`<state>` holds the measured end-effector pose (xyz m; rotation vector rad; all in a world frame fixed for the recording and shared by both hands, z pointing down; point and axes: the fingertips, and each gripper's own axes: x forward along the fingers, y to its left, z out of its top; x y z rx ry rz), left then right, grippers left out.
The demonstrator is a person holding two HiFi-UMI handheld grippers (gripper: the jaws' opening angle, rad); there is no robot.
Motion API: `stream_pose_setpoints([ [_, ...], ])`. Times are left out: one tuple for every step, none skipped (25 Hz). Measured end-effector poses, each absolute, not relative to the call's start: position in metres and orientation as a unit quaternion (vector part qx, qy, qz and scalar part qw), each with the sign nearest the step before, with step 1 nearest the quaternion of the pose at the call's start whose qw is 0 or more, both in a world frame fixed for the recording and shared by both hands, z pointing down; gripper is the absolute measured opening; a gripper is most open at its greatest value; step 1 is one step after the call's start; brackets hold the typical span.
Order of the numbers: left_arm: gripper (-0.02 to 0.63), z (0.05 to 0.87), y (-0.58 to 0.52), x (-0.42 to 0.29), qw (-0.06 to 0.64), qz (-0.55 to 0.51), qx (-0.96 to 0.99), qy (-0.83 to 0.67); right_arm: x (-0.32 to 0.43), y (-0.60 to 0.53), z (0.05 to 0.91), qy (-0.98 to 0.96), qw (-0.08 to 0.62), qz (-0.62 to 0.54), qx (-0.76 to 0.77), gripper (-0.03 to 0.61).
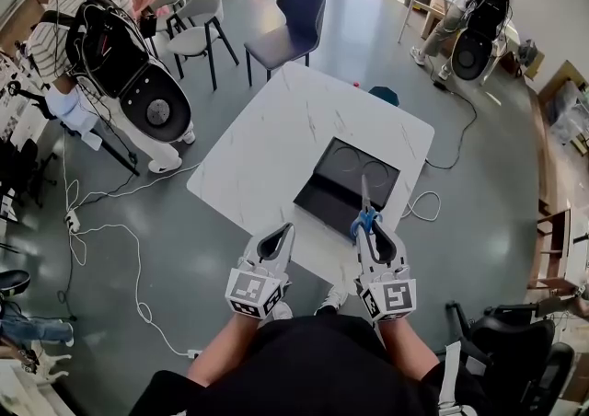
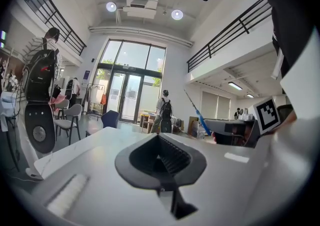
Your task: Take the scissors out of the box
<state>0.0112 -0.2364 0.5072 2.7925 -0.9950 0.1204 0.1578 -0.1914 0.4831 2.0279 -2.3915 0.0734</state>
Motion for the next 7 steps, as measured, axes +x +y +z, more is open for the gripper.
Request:
stream_pose_setpoints([
  [0.009, 0.5068, -0.2373, 0.0103, 0.086, 0.04, 0.937, -0.335, 0.1578, -0.1915, 0.4838, -0.762, 0.003, 0.024, 0.647, 0.092],
  [0.009, 0.5066, -0.2382, 0.0095, 0.086, 0.04, 0.937, -0.336, 0.1578, -0.1915, 0.4845, -0.762, 0.002, 0.024, 0.647, 0.092],
  [0.009, 0.5064, -0.2389, 0.0088, 0.086, 0.04, 0.936, -0.338, 0.1579, -0.1914, 0.4852, -0.763, 0.002, 0.024, 0.646, 0.092],
  [0.009, 0.5063, -0.2394, 0.0083, 0.087, 0.04, 0.936, -0.339, 0.1581, -0.1913, 0.4859, -0.763, 0.002, 0.023, 0.646, 0.092],
  [0.009, 0.5063, -0.2395, 0.0079, 0.087, 0.04, 0.936, -0.34, 0.1581, -0.1912, 0.4862, -0.764, 0.002, 0.022, 0.645, 0.092],
  [0.009, 0.5065, -0.2395, 0.0075, 0.087, 0.04, 0.935, -0.341, 0.1581, -0.1912, 0.4864, -0.764, 0.003, 0.021, 0.645, 0.092],
  [0.009, 0.5068, -0.2394, 0.0071, 0.087, 0.041, 0.935, -0.342, 0.158, -0.1912, 0.4865, -0.765, 0.004, 0.02, 0.644, 0.092],
])
